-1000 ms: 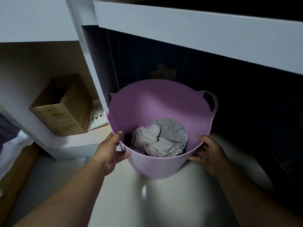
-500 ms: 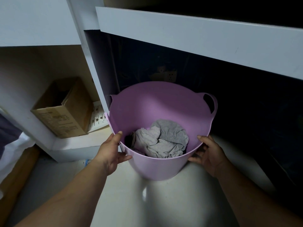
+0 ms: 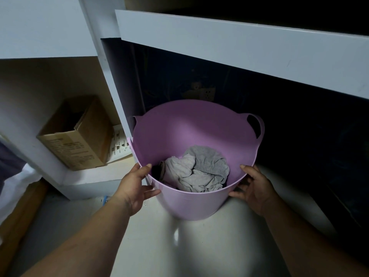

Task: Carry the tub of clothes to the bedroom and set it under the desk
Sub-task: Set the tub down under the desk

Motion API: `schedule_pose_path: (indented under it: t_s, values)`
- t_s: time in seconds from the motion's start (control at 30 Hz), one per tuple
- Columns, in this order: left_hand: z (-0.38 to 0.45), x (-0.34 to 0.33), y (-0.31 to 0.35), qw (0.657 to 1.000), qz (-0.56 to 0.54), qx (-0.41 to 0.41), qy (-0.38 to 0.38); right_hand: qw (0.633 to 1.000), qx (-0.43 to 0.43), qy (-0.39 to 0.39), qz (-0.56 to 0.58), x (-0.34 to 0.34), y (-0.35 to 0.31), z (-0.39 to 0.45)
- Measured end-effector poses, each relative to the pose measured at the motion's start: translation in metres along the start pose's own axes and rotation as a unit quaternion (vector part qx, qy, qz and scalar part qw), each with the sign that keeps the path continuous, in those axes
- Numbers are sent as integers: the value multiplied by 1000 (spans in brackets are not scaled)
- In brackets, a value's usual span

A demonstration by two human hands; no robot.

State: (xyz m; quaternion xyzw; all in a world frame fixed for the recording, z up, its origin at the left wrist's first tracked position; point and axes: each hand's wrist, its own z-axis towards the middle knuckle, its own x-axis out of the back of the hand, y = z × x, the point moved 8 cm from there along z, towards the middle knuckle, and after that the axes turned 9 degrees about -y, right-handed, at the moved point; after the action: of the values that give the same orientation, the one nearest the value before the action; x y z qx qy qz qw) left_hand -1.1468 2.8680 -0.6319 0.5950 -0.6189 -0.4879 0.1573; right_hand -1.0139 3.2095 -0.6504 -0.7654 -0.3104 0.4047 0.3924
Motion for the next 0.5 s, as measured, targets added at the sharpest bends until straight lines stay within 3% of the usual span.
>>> schedule_pose_path:
  t_s: [0.5]
  values:
    - [0,3,-2,1000,-8,-4,1,1000,-4,1,5,-3,1,-2]
